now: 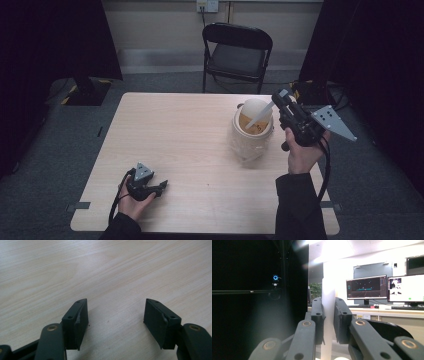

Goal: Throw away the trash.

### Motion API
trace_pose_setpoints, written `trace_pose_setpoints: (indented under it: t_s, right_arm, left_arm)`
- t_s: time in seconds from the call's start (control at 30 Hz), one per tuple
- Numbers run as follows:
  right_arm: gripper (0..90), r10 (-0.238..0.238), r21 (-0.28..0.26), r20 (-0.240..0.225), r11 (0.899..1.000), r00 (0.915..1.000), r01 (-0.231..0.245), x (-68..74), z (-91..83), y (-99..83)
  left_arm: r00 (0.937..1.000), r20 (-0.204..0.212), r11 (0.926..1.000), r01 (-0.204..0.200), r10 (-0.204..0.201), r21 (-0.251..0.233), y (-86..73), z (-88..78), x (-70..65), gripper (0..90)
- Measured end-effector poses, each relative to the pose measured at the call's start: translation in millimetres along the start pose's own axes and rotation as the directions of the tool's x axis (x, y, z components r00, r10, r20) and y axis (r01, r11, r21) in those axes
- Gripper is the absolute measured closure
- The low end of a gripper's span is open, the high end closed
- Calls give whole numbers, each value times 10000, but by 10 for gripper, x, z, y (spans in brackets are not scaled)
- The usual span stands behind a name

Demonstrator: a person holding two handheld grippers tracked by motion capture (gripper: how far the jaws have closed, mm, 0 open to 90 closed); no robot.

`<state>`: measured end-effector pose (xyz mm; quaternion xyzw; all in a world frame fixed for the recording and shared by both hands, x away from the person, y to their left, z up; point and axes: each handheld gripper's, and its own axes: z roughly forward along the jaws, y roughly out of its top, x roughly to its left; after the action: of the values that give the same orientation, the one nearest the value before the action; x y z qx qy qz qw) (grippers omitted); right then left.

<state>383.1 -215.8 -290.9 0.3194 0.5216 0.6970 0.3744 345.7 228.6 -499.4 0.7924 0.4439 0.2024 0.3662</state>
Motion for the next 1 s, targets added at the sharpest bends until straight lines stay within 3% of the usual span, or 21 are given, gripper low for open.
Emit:
trace_pose_setpoints:
  t_s: [0.27, 0.67, 0.77, 0.9, 0.97, 1.0]
  right_arm:
    - [807, -442, 604, 51, 9972, 9990, 438, 8, 83, -203]
    - [795, -281, 1910, 369, 9814, 9989, 206, -56, 175, -490]
    - [741, -162, 2186, 412, 9758, 9990, 69, -78, 177, -521]
    - [625, 178, 2085, 466, 9776, 9988, -272, -104, 145, -485]
    - [512, 261, 2010, 750, 9788, 9968, -407, -143, 75, -432]
    - [512, 261, 2010, 750, 9788, 9968, -407, -143, 75, -432]
  left_arm:
    - [10000, -1, 10000, -1, 1, 1, 0, 0, 0, 360]
    - [10000, -5, 10000, 5, -5, -5, 0, 0, 0, 359]
    - [10000, 1, 10000, 1, -1, 2, 0, 0, 0, 360]
    - [10000, 2, 10000, 5, -5, -3, 0, 0, 0, 359]
    - [10000, 2, 10000, -1, 1, 0, 0, 0, 0, 358]
    - [10000, 19, 10000, -8, 8, 5, 0, 1, 1, 358]
